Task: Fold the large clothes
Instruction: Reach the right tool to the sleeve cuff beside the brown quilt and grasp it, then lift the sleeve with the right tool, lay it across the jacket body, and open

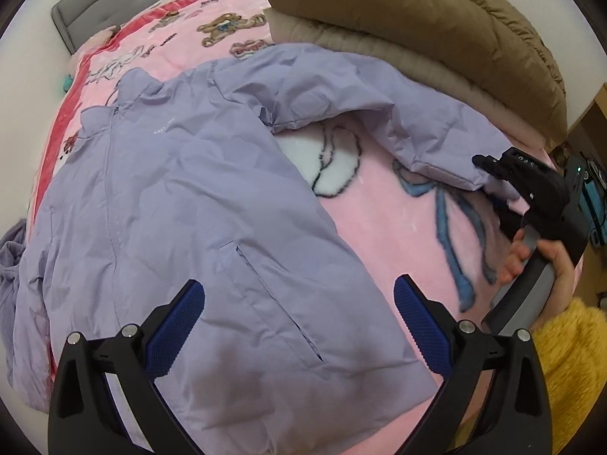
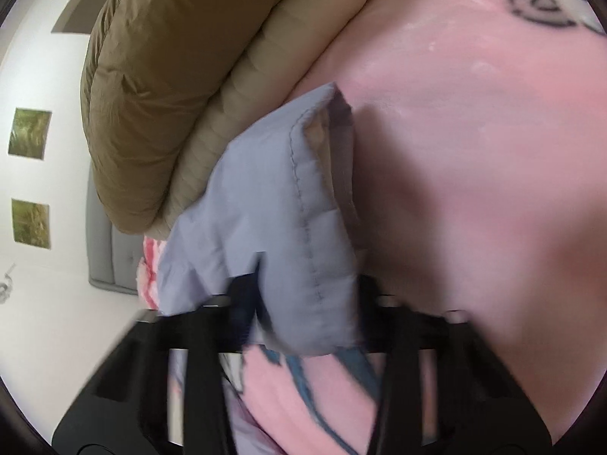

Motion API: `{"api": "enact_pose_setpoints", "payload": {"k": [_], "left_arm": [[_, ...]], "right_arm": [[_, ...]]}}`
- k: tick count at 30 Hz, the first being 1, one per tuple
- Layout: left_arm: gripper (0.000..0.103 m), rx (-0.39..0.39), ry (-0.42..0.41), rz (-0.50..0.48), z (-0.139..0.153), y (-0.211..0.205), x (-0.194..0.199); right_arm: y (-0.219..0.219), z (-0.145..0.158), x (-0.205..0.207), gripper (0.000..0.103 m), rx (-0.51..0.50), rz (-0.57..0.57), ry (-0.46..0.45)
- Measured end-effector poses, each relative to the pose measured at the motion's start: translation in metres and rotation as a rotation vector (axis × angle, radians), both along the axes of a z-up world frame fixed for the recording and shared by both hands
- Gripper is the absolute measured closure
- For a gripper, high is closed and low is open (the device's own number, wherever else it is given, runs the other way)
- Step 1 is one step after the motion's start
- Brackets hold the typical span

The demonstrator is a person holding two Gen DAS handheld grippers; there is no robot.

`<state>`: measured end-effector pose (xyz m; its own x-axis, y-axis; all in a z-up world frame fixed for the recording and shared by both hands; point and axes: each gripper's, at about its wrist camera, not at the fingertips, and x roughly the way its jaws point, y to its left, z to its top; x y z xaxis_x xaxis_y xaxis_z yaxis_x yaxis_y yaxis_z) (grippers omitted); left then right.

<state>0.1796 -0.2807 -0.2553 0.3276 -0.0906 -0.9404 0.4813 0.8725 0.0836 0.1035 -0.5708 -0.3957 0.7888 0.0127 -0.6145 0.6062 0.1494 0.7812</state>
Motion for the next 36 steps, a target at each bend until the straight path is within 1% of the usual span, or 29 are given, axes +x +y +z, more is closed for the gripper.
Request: {"api": "enact_pose_setpoints", "payload": {"k": [1,2,3,5,7,8,9,10,11,13,14,15,17,18,19,21,22,23,25,26,27,28,30,31,33,34,35,36], "left_arm": [[0.005,0.0,-0.004,0.002,0.0,0.002,0.002],[0.005,0.0,-0.013,0.007,0.0,0.005,0.004],[0.005,-0.003,-0.024,0.015,0.0,0.009,0.007],[0.005,-0.018,-0.031,0.042,-0.005,0.021,0.015],[0.005,-0.022,-0.018,0.072,-0.015,0.033,0.023],[0.005,-0.021,-0.013,0.084,-0.02,0.038,0.026],[0.005,-0.021,-0.007,0.104,-0.026,0.046,0.03],[0.005,-0.024,-0.006,0.122,-0.03,0.053,0.033],[0.005,-0.031,-0.007,0.14,-0.033,0.06,0.036],[0.005,-0.046,-0.014,0.177,-0.034,0.078,0.043],[0.005,-0.056,-0.02,0.185,-0.034,0.085,0.045],[0.005,-0.068,-0.036,0.193,-0.031,0.094,0.048],[0.005,-0.085,-0.088,0.204,-0.022,0.112,0.053],[0.005,-0.092,-0.106,0.205,-0.019,0.118,0.054],[0.005,-0.096,-0.13,0.208,-0.014,0.128,0.054],[0.005,-0.097,-0.174,0.209,-0.006,0.146,0.052],[0.005,-0.092,-0.2,0.213,-0.003,0.158,0.05],[0.005,-0.094,-0.216,0.215,0.0,0.167,0.049],[0.005,-0.122,-0.242,0.226,0.005,0.194,0.042],[0.005,-0.148,-0.239,0.236,0.005,0.211,0.038],[0.005,-0.156,-0.236,0.24,0.005,0.223,0.035],[0.005,-0.144,-0.236,0.251,0.003,0.238,0.031],[0.005,-0.104,-0.237,0.268,-0.003,0.261,0.026],[0.005,-0.086,-0.23,0.277,-0.006,0.271,0.026],[0.005,-0.066,-0.213,0.287,-0.014,0.289,0.026],[0.005,-0.053,-0.214,0.289,-0.016,0.297,0.026],[0.005,-0.046,-0.218,0.288,-0.018,0.301,0.025],[0.005,-0.05,-0.222,0.289,-0.018,0.307,0.026]], "right_arm": [[0.0,0.008,0.006,0.085,-0.014,0.014,-0.002],[0.002,0.018,0.01,0.086,-0.054,0.037,0.008],[0.004,0.034,0.018,0.087,-0.115,0.075,0.017],[0.012,0.071,0.035,0.087,-0.207,0.159,-0.012],[0.022,0.11,0.054,0.088,-0.332,0.26,-0.029],[0.032,0.137,0.071,0.089,-0.429,0.332,-0.028],[0.042,0.159,0.087,0.089,-0.502,0.391,-0.04],[0.052,0.179,0.099,0.09,-0.555,0.434,-0.064],[0.067,0.205,0.119,0.09,-0.611,0.5,-0.096],[0.088,0.234,0.144,0.09,-0.685,0.579,-0.118],[0.106,0.251,0.163,0.09,-0.736,0.637,-0.131],[0.125,0.265,0.183,0.09,-0.773,0.691,-0.162],[0.157,0.281,0.217,0.09,-0.809,0.772,-0.227],[0.174,0.282,0.231,0.09,-0.822,0.797,-0.248],[0.2,0.285,0.252,0.09,-0.848,0.849,-0.277],[0.238,0.284,0.276,0.09,-0.874,0.92,-0.291],[0.265,0.278,0.295,0.09,-0.873,0.975,-0.303],[0.282,0.275,0.294,0.09,-0.869,1.012,-0.315],[0.327,0.253,0.31,0.09,-0.86,1.123,-0.313],[0.344,0.241,0.316,0.09,-0.861,1.161,-0.297],[0.368,0.226,0.324,0.09,-0.862,1.221,-0.269],[0.394,0.208,0.33,0.09,-0.87,1.291,-0.231],[0.429,0.179,0.335,0.09,-0.892,1.4,-0.162],[0.445,0.17,0.341,0.09,-0.901,1.434,-0.138],[0.475,0.136,0.335,0.09,-0.911,1.529,-0.089],[0.49,0.124,0.332,0.09,-0.919,1.567,-0.068],[0.505,0.115,0.326,0.09,-0.935,1.589,-0.054],[0.522,0.107,0.316,0.09,-0.98,1.613,-0.04]]}}
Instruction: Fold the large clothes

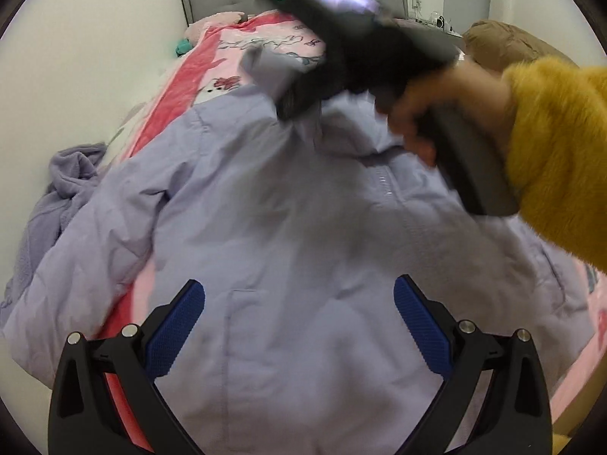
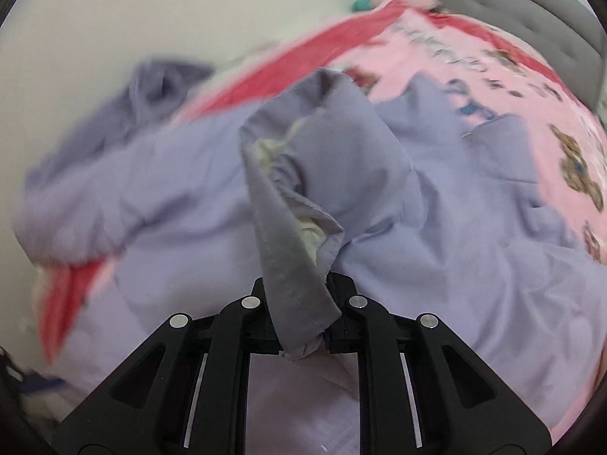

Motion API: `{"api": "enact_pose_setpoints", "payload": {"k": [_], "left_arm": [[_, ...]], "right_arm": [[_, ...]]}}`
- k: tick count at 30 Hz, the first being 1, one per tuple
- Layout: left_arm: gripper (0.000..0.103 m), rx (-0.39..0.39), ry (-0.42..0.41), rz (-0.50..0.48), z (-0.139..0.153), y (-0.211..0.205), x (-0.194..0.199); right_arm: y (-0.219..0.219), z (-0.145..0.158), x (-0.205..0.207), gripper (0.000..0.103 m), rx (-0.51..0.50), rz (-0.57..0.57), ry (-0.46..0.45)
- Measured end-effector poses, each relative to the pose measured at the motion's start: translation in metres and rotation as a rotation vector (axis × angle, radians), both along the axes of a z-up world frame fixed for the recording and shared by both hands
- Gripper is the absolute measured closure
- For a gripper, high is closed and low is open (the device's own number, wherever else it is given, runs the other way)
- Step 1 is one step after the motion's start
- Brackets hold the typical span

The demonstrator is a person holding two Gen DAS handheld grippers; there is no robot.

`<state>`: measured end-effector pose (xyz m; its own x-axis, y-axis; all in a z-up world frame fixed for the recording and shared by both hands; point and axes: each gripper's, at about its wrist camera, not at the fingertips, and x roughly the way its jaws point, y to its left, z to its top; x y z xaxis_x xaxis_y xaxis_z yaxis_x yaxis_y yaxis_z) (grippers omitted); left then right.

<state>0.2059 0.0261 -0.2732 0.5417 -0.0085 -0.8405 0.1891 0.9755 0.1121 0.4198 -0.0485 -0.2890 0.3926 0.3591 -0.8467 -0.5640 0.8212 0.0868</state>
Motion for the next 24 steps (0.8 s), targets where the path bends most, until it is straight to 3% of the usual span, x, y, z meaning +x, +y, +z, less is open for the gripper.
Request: {"api": "enact_pose_setpoints", "payload": {"k": [3,6,10,14,16,18,24], "left_arm": [[0.005,-0.02,-0.005,0.007,-0.001,0.012,0.001],[0.005,-0.003,-0.011,0.019,-0.003,0.023,-0.002],[0.005,-0.004,-0.008,0.054,0.001,0.036,0.0],[0.005,-0.075,-0.003,0.063,0.013,0.045,0.018],[0.005,-0.111,0.003,0.07,0.013,0.044,0.038],[0.005,-0.149,0.012,0.081,0.01,0.04,0.062],[0.005,-0.232,0.074,0.094,-0.021,0.023,0.137]], "right_arm": [[0.022,-0.021,-0.019,0.088,-0.077,0.028,-0.038],[0.028,-0.029,-0.015,0.075,-0.059,0.026,-0.006],[0.027,-0.017,-0.009,0.062,0.031,0.052,0.064],[-0.006,0.017,-0.013,0.052,0.258,0.04,0.11],[-0.046,0.037,-0.018,0.038,0.373,-0.052,0.074],[-0.083,0.045,-0.022,0.038,0.398,-0.151,0.035],[-0.187,0.026,-0.028,0.044,0.182,-0.482,-0.021]]}}
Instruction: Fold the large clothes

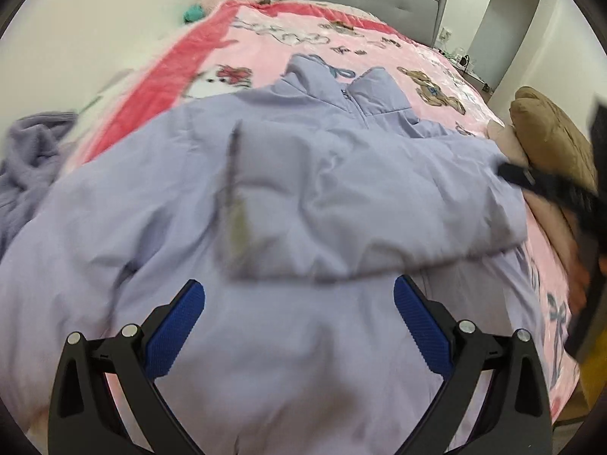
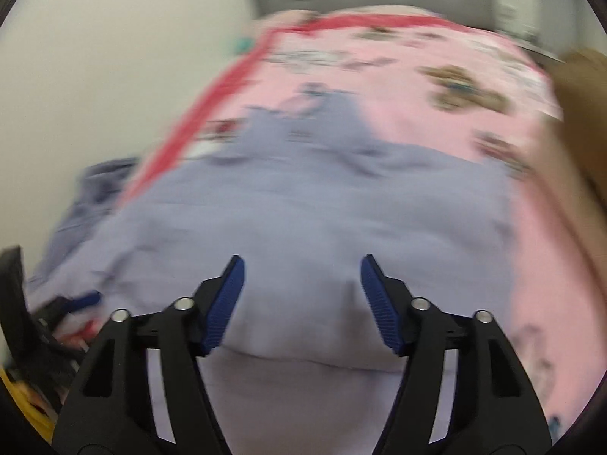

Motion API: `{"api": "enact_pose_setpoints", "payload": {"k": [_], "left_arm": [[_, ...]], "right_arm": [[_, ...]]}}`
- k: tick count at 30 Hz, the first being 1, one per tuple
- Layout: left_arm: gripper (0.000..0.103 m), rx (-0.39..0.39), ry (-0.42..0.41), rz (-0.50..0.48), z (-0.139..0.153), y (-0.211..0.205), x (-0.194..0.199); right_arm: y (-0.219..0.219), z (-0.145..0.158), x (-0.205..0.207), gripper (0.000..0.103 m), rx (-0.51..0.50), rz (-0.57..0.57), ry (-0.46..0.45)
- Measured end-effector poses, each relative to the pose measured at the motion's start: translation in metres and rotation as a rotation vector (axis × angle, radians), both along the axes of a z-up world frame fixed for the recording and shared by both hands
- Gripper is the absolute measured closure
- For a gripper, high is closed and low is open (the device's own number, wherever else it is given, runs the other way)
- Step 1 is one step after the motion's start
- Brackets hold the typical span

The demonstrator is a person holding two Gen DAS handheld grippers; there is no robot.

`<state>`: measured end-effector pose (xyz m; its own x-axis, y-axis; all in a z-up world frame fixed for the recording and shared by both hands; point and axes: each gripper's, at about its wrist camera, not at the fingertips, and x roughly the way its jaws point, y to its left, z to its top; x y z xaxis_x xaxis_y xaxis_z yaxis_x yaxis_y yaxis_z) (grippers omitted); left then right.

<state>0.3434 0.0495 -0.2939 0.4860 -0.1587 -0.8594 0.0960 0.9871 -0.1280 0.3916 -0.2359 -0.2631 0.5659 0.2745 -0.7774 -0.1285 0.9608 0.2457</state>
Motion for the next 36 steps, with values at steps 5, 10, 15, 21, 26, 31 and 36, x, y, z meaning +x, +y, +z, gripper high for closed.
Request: {"api": "enact_pose_setpoints", "payload": {"k": [5,10,15,21,26,31,36], "left_arm": [[0.005,0.061,0.007,0.015,-0.019,-0.006,0.034],[0.005,0.032,0.023,0.019,-0.027,0.004,0.052],[0.005,-0.024,0.025,0.053,-0.03,0.01,0.064],[0.011,-0.004,0.028,0.063,-0.026,-0.009,0.1],[0.016,0.047,-0.01,0.063,-0.012,-0.035,0.128],[0.021,0.06,0.07,0.042,-0.028,-0.046,0.137],[0.017,-0.002,0.024,0.009,-0.019,-0.03,0.107]], "right_arm": [[-0.04,-0.017,-0.023,0.029,-0.156,-0.056,-0.038],[-0.023,-0.044,-0.051,0.029,-0.475,0.113,-0.088],[-0.017,-0.069,-0.04,0.047,-0.642,0.142,-0.092],[-0.034,-0.061,-0.008,0.088,-0.59,0.046,-0.09],[-0.071,-0.04,0.014,0.09,-0.466,-0.111,-0.024],[-0.082,-0.074,0.024,0.084,-0.492,-0.039,0.107],[-0.087,-0.095,0.009,0.073,-0.57,-0.009,0.076]]}}
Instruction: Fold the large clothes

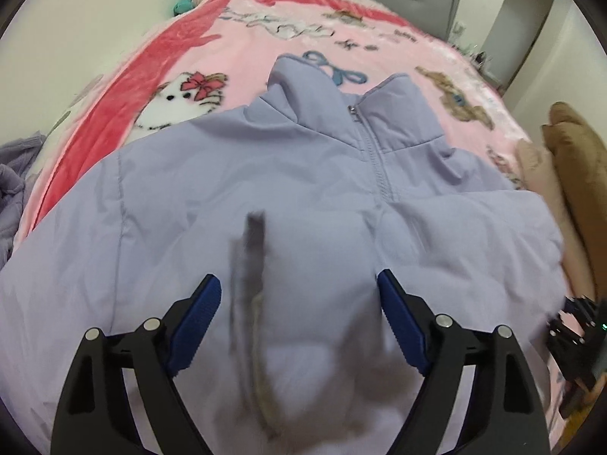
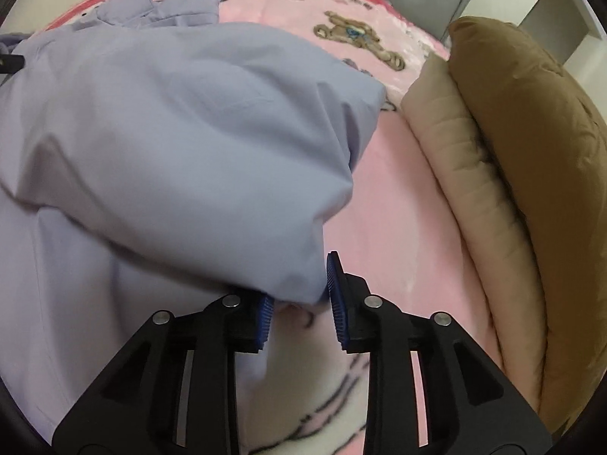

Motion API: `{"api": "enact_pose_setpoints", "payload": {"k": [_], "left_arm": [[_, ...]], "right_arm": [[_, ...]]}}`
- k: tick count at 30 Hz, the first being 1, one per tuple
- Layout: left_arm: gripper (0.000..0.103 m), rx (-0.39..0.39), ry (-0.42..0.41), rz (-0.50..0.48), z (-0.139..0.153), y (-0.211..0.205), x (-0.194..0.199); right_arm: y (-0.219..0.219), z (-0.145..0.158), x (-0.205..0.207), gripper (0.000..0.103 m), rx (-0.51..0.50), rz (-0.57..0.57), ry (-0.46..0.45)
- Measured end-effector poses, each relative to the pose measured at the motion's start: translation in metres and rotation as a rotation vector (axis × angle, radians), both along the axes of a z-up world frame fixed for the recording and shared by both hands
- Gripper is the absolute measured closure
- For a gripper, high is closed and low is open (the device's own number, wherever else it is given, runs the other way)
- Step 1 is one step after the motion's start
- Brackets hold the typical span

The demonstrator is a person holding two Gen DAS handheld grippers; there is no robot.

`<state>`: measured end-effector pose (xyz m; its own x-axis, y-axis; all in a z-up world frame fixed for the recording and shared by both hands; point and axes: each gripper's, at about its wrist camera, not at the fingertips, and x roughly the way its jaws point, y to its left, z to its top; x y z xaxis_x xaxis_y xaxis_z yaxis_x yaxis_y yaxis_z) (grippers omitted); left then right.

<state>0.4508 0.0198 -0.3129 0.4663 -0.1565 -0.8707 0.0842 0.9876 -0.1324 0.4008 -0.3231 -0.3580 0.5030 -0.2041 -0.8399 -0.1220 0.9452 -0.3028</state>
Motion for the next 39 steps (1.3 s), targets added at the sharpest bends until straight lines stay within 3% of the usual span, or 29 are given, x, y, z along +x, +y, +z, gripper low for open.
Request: {"api": "enact_pose_setpoints", "payload": {"k": [3,5,11,14,16,18,22,24,26,28,31,33,36,38,39], "left_arm": [[0.008,-0.074,-0.019,-0.036,0.006,0.009,-0.017],[0.007,-0.127,-0.012,-0.05,0.005,0.013,-0.024],[0.007,-0.14,-0.011,0.013,-0.002,0.015,-0.024],[0.018,-0.214,0.054,0.048,-0.016,0.024,-0.013],[0.019,-0.249,0.075,0.072,-0.024,0.029,-0.008],[0.034,-0.266,0.1,0.101,-0.031,0.032,-0.004],[0.048,-0.285,0.125,0.096,-0.033,0.034,0.0],[0.071,-0.285,0.108,0.087,-0.028,0.033,-0.003],[0.08,-0.295,0.084,0.072,-0.021,0.031,-0.005],[0.09,-0.3,0.062,0.048,-0.012,0.027,-0.008],[0.094,-0.246,0.046,0.043,-0.005,0.021,-0.006],[0.095,-0.18,0.008,0.068,0.006,0.02,0.0],[0.096,-0.164,-0.105,0.091,0.033,0.018,0.006],[0.096,-0.14,-0.155,0.09,0.043,0.013,0.012],[0.096,-0.138,-0.142,0.094,0.041,0.013,0.016]], "right_arm": [[-0.008,0.006,-0.009,0.065,0.044,-0.038,-0.051],[-0.01,0.006,-0.01,0.065,0.054,-0.052,-0.057],[-0.003,0.004,-0.003,0.064,0.052,-0.061,-0.054],[0.006,0.007,-0.013,0.063,0.044,-0.066,-0.065],[0.011,0.009,-0.014,0.059,0.051,-0.072,-0.07],[0.012,0.01,-0.013,0.058,0.059,-0.075,-0.076],[0.015,0.008,-0.01,0.057,0.059,-0.072,-0.073],[0.016,0.007,-0.011,0.057,0.068,-0.072,-0.07],[0.015,0.006,-0.013,0.061,0.089,-0.072,-0.066],[0.014,0.003,-0.012,0.072,0.112,-0.073,-0.05],[0.014,0.002,-0.012,0.088,0.12,-0.074,-0.05],[0.02,0.011,-0.013,0.09,0.099,-0.078,-0.086],[0.042,0.036,-0.02,0.091,0.019,-0.047,-0.204],[0.048,0.04,-0.018,0.091,0.007,-0.055,-0.205],[0.047,0.038,-0.016,0.091,0.003,-0.073,-0.193]]}}
